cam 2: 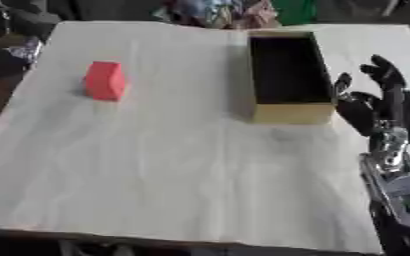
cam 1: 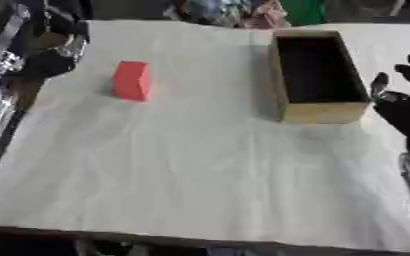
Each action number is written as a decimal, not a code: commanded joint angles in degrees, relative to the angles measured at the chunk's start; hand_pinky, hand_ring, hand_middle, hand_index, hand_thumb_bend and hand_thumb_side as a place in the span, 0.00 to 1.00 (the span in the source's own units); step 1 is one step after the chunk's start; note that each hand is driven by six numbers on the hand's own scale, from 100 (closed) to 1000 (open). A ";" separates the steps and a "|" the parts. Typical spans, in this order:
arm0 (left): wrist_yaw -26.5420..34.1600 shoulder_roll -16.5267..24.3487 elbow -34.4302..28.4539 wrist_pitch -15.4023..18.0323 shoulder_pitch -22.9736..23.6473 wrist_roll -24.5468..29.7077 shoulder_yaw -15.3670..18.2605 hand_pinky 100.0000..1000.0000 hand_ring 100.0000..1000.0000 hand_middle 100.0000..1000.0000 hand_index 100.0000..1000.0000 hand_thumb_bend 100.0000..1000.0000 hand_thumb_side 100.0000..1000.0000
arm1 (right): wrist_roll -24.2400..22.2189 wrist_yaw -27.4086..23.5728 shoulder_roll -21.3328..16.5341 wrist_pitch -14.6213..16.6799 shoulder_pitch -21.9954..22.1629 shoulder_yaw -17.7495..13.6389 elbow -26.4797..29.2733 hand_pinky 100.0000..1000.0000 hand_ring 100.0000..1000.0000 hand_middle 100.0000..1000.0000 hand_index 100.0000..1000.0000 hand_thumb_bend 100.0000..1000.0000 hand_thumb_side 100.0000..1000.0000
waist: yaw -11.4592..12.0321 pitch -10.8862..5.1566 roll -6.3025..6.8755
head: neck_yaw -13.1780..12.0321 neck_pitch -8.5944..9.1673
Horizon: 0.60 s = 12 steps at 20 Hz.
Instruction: Pick up objects on the table and place them in the box.
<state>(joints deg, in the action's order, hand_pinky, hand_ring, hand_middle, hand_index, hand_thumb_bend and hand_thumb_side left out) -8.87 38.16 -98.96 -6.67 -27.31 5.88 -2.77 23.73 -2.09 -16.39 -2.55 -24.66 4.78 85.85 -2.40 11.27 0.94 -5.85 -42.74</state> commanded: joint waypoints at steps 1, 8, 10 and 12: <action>-3.02 4.24 0.88 0.27 -2.43 3.66 -0.42 0.69 0.62 0.69 0.82 0.10 0.07 | -0.15 0.49 -0.62 0.03 -0.54 -0.14 0.80 0.64 0.94 0.74 0.89 0.07 0.00 | -0.18 -1.04 0.07 | 0.04 -0.06; -8.25 8.96 5.60 1.95 -8.67 10.92 -2.83 0.71 0.67 0.72 0.85 0.21 0.07 | -0.36 0.50 -0.61 0.07 -0.32 0.07 0.65 0.64 0.94 0.74 0.89 0.07 0.00 | -0.67 -1.30 0.36 | 0.13 -0.07; -10.46 9.39 7.54 2.90 -10.77 12.76 -3.64 0.72 0.69 0.74 0.86 0.25 0.07 | -0.45 0.52 -0.62 0.09 -0.27 0.16 0.60 0.64 0.94 0.74 0.89 0.07 0.00 | -0.79 -1.41 0.44 | 0.15 -0.15; -13.11 9.41 10.01 4.05 -13.10 14.87 -4.46 0.73 0.72 0.75 0.86 0.31 0.07 | -0.53 0.56 -0.66 0.07 -0.23 0.23 0.55 0.64 0.94 0.74 0.89 0.07 0.00 | -0.93 -1.58 0.55 | 0.11 -0.29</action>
<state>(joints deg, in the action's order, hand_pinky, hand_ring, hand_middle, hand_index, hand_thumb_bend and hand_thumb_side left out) -20.58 45.29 -89.66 -3.16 -39.22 19.58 -7.25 23.34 -2.07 -16.39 -2.57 -24.20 5.01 85.80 -3.25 10.78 1.37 -5.78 -42.74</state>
